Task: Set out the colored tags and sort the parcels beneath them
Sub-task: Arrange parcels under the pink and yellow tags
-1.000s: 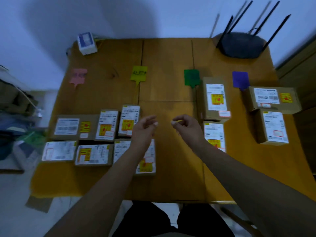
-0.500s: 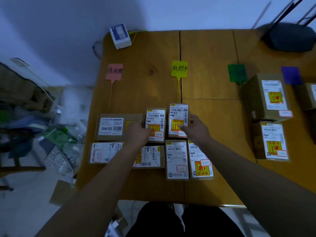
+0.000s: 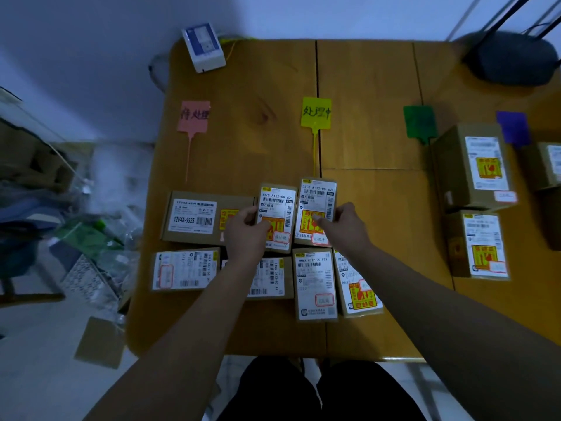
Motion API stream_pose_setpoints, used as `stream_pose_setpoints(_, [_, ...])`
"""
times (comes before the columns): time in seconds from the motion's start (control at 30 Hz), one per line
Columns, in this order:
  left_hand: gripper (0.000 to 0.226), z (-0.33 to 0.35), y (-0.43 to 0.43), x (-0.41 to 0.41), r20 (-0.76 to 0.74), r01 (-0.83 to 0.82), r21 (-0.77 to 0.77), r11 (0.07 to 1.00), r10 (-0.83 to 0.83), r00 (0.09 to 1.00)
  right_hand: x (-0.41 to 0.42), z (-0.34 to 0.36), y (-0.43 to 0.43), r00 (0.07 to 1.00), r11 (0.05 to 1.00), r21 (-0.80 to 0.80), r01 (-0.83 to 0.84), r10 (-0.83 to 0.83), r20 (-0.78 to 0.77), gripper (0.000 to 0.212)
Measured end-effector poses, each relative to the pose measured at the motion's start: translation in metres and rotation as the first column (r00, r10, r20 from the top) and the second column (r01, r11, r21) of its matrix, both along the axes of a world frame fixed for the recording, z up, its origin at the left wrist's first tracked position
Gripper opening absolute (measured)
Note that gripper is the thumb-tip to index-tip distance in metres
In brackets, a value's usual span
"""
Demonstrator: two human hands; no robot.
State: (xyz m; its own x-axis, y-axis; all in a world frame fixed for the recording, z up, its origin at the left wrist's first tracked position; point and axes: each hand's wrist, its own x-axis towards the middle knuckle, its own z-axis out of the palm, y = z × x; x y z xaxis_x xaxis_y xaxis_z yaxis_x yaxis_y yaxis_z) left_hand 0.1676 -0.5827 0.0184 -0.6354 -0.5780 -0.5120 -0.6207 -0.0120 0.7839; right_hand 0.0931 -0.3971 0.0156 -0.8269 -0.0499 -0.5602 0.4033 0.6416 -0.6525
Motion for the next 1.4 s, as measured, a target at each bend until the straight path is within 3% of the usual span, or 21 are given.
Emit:
stream_pose_setpoints(0.13, [0.039, 0.002, 0.005, 0.001, -0.080, -0.127, 0.116, 0.985, 0.137, 0.987, -0.001, 0.004, 0.006, 0.997, 0.995, -0.075, 0.063, -0.066, -0.036, 0.049])
stream_pose_setpoints(0.33, [0.028, 0.028, 0.008, -0.003, -0.265, -0.180, 0.211, 0.961, 0.234, 0.935, -0.016, 0.028, 0.017, 0.981, 0.939, -0.294, 0.177, -0.193, -0.026, 0.050])
stream_pose_setpoints(0.53, [0.036, 0.083, -0.002, -0.023, -0.402, -0.062, 0.240, 0.969, 0.157, 0.902, -0.043, 0.090, 0.033, 0.978, 0.870, -0.472, 0.140, -0.195, -0.070, 0.078])
stream_pose_setpoints(0.67, [0.044, 0.124, -0.005, -0.038, -0.451, 0.039, 0.280, 0.959, 0.096, 0.887, -0.055, 0.135, 0.045, 0.976, 0.843, -0.532, 0.080, -0.176, -0.131, 0.075])
stream_pose_setpoints(0.87, [0.035, 0.161, 0.000, -0.046, -0.518, 0.031, 0.244, 0.969, 0.103, 0.849, -0.053, 0.175, 0.057, 0.972, 0.867, -0.497, -0.022, -0.097, -0.212, 0.079])
stream_pose_setpoints(1.0, [0.041, 0.159, 0.011, -0.032, -0.465, 0.058, 0.165, 0.985, 0.026, 0.885, -0.039, 0.168, 0.069, 0.986, 0.907, -0.418, -0.042, -0.032, -0.166, 0.088])
stream_pose_setpoints(1.17, [0.049, 0.143, 0.021, -0.009, -0.374, 0.089, 0.206, 0.975, -0.006, 0.927, -0.021, 0.147, 0.083, 0.995, 0.926, -0.369, -0.076, 0.045, -0.091, 0.091])
stream_pose_setpoints(1.4, [0.045, 0.131, 0.038, -0.001, -0.319, 0.040, 0.212, 0.976, 0.030, 0.947, -0.019, 0.139, 0.095, 0.995, 0.932, -0.357, -0.060, 0.029, -0.091, 0.091])
